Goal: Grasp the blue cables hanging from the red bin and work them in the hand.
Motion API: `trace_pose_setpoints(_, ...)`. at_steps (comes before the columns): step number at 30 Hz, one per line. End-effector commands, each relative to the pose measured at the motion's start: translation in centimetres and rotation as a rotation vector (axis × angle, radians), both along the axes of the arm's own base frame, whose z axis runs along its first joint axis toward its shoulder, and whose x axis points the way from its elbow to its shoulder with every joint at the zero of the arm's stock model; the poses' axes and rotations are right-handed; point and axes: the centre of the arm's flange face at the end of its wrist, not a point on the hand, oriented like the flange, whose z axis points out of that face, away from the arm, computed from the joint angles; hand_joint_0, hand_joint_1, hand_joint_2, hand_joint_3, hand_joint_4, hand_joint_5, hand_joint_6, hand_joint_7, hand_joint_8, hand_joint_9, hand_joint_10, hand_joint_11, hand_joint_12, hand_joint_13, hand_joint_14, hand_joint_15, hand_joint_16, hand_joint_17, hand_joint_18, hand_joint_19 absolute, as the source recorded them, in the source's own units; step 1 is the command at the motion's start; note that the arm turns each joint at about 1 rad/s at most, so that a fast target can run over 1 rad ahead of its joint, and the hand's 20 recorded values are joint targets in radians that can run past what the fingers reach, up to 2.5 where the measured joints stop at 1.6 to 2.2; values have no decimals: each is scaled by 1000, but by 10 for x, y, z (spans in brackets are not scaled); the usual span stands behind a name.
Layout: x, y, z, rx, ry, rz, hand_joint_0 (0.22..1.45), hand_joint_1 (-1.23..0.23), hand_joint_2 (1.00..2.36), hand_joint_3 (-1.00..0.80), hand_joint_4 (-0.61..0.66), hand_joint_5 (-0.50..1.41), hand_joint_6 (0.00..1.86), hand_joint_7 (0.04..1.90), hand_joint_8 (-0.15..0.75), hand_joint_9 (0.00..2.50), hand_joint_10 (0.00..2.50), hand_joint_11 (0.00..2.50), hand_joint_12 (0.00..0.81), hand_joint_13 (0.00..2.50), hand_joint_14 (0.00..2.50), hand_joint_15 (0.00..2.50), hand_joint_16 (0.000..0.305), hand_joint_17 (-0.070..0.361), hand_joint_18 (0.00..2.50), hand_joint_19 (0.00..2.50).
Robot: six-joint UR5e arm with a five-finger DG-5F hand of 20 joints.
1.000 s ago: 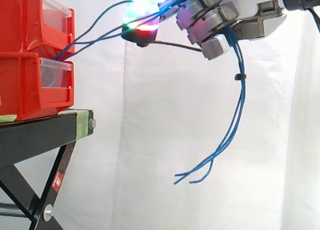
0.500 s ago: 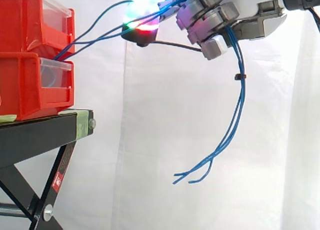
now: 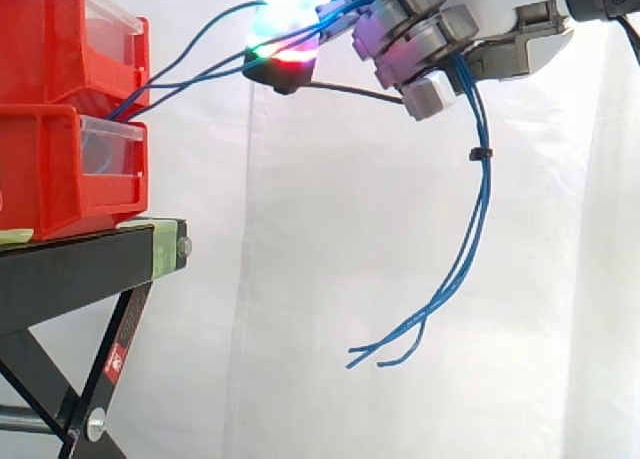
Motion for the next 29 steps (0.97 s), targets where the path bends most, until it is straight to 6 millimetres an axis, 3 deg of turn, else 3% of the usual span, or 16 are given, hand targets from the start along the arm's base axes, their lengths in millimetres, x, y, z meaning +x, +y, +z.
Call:
trace_pose_setpoints(1, 0, 0, 0, 0, 0, 0, 834, -667, 1001, 248, 121, 293, 1182, 1203, 389, 862, 2500, 2500, 518, 1147, 2500, 1670, 78, 175, 1615, 705)
trace_pose_setpoints(17, 0, 0, 0, -1, 0, 0, 791, -663, 1123, 171, 95, 295, 1243, 1169, 346, 847, 2500, 2500, 490, 1102, 2500, 1630, 79, 177, 1460, 870)
trace_pose_setpoints(20, 0, 0, 0, 0, 0, 0, 773, -660, 1183, 102, 96, 284, 1268, 1146, 333, 825, 2500, 2500, 476, 1073, 2500, 1653, 77, 173, 1442, 1012)
trace_pose_setpoints(29, 0, 0, 0, 0, 0, 0, 751, -644, 1245, 21, 100, 261, 1304, 1106, 330, 792, 2500, 2500, 468, 1038, 2500, 1615, 73, 164, 1408, 1007)
